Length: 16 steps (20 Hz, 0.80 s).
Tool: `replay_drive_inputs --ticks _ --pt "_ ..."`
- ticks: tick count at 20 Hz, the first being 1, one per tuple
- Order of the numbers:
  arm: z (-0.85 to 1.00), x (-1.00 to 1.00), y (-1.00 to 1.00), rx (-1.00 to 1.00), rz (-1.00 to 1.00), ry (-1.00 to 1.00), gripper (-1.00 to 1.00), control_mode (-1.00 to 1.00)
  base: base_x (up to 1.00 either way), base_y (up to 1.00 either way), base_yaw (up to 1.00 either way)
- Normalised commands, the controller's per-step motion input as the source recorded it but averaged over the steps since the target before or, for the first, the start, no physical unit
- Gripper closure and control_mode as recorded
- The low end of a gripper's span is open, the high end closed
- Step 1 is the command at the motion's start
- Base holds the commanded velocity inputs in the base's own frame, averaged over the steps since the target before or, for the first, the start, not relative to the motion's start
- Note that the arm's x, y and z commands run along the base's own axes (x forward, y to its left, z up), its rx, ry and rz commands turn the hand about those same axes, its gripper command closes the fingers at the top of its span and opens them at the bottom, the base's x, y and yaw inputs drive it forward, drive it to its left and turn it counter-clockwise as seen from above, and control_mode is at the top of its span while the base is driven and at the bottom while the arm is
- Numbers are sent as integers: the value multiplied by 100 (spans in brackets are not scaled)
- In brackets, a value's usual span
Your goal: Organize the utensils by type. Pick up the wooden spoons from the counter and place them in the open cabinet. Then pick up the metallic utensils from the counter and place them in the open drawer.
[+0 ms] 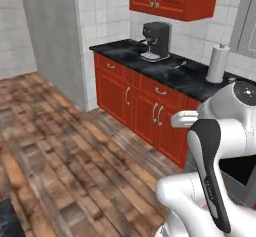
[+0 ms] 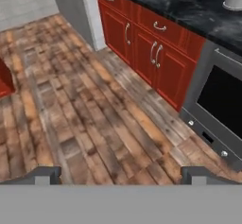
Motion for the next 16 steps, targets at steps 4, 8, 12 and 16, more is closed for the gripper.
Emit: replay_drive_inputs --ticks 4,8,12,16 --pt "0 0 0 0 0 0 -100 100 73 15 -60" --pt "0 0 0 0 0 0 -100 100 100 37 -25" --pt "0 0 0 0 0 0 -100 100 100 39 -16" --pt "0 0 0 0 0 0 -100 100 100 35 -21"
